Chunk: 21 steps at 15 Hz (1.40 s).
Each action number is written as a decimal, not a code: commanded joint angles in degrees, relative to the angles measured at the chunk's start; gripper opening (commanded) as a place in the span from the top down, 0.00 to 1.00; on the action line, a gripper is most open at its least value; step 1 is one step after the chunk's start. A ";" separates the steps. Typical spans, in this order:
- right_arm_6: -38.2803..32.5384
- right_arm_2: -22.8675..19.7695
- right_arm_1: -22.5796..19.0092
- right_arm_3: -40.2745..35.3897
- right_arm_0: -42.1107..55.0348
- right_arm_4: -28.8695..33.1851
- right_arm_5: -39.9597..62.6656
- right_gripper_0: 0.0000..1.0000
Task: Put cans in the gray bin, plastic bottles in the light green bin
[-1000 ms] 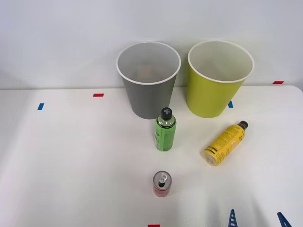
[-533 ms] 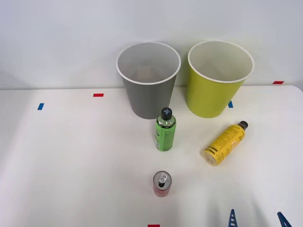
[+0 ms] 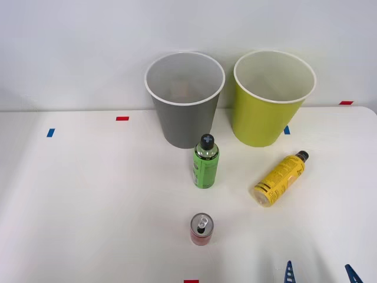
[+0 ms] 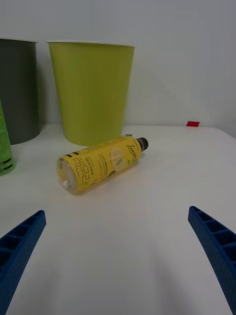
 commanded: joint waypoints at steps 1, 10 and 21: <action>0.00 -0.01 0.00 0.00 0.00 0.00 0.01 0.00; 0.00 -0.01 0.00 0.00 0.00 0.00 0.01 0.00; 0.00 -0.01 0.00 0.00 0.00 0.00 0.01 0.00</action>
